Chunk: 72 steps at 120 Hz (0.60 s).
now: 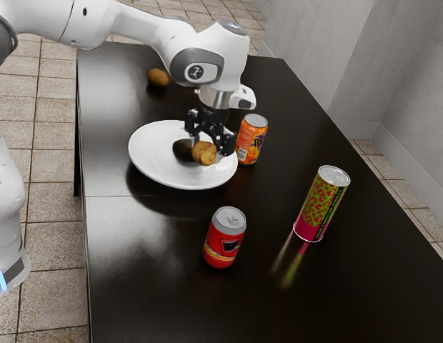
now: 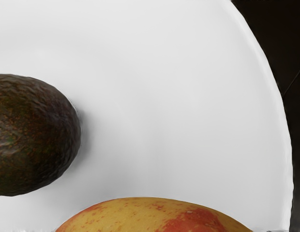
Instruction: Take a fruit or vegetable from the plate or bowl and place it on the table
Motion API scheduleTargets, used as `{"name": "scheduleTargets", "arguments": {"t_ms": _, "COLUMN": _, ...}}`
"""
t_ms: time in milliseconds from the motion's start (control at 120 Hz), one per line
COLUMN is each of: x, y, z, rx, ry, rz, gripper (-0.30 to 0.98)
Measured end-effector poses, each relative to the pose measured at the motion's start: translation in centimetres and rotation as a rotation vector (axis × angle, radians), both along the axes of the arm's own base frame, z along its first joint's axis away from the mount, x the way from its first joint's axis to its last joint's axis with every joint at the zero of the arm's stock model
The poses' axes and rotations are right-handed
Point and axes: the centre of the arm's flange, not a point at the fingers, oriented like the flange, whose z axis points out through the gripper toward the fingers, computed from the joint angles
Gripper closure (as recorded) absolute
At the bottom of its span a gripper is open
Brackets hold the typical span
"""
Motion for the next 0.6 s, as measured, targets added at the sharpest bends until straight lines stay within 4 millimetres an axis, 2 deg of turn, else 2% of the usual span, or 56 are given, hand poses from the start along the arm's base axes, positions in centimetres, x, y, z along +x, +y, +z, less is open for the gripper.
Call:
{"name": "scheduleTargets", "arguments": {"t_ms": 192, "x": 2.1, "y": -2.5, "z": 1.4, "rx": 0.001, "ry": -0.024, "rz": -0.050, "gripper": 0.36}}
{"name": "scheduleTargets", "arguments": {"t_ms": 442, "x": 5.4, "y": -5.5, "z": 1.2, "rx": -0.020, "ry": -0.025, "rz": -0.112, "gripper": 0.37}}
{"name": "scheduleTargets", "arguments": {"t_ms": 600, "x": 6.0, "y": -7.0, "z": 0.8, "rx": -0.024, "ry": -0.020, "rz": -0.136, "gripper": 0.37}}
